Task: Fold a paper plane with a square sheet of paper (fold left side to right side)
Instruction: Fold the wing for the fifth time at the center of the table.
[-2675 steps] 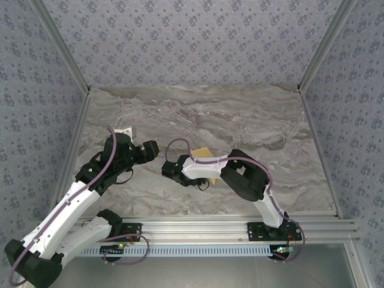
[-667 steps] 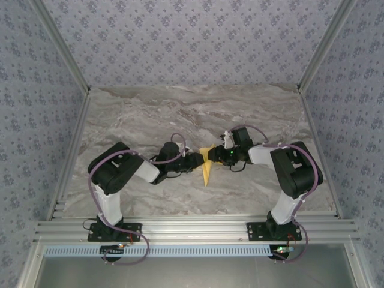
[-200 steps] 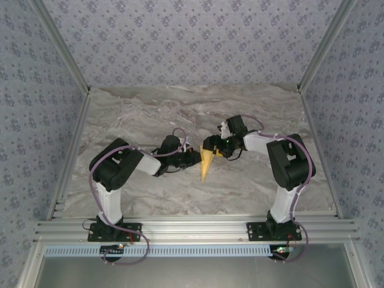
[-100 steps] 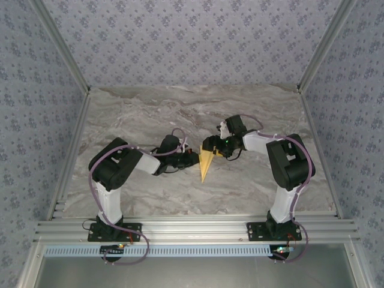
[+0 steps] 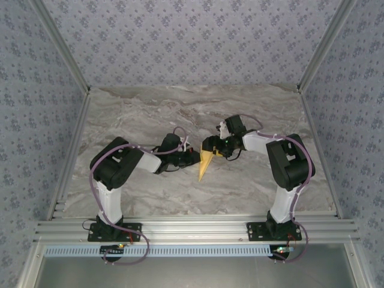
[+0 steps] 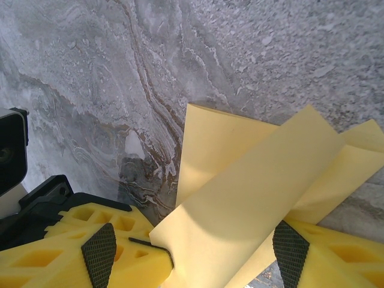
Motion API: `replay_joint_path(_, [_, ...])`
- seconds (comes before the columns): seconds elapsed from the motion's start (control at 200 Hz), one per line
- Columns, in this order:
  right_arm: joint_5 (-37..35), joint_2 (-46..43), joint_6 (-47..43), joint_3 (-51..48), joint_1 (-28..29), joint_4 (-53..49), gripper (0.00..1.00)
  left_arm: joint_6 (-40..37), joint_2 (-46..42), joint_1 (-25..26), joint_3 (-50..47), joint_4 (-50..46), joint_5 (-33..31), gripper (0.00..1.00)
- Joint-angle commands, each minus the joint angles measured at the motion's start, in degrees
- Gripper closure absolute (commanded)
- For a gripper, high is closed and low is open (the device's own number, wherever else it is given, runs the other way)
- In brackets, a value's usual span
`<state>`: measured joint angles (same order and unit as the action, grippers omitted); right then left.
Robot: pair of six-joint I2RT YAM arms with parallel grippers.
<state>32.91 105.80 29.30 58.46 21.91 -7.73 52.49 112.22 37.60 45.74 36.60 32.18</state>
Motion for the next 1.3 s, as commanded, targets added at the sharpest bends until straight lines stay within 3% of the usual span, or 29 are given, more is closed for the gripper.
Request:
replay_joint_path(0.0, [-2.5, 2.3, -0.9, -0.4, 0.5, -5.3, 0.25, -1.2, 2.0, -0.2, 1.6, 0.3, 1.4, 1.0])
replay_joint_path(0.405, [-2.3, 0.2, -1.7, 0.2, 0.1, -5.6, 0.24, -1.7, 3.0, -0.2, 1.7, -1.9, -0.4, 1.0])
replay_joint_path(0.605, [-2.6, -5.0, -3.6, -0.1, -2.1, -6.8, 0.25, -2.0, 3.3, -0.2, 1.4, -2.7, -1.1, 1.0])
replay_joint_path(0.989, [0.7, -5.4, -2.8, 0.6, 0.5, -4.6, 0.58, -3.2, 3.2, -0.2, 2.8, -4.8, -0.9, 1.0])
replay_joint_path(1.294, [-3.7, -5.0, -1.2, -1.0, -1.2, -6.2, 0.44, -3.4, 2.9, -0.2, 3.4, -5.3, -0.6, 1.0])
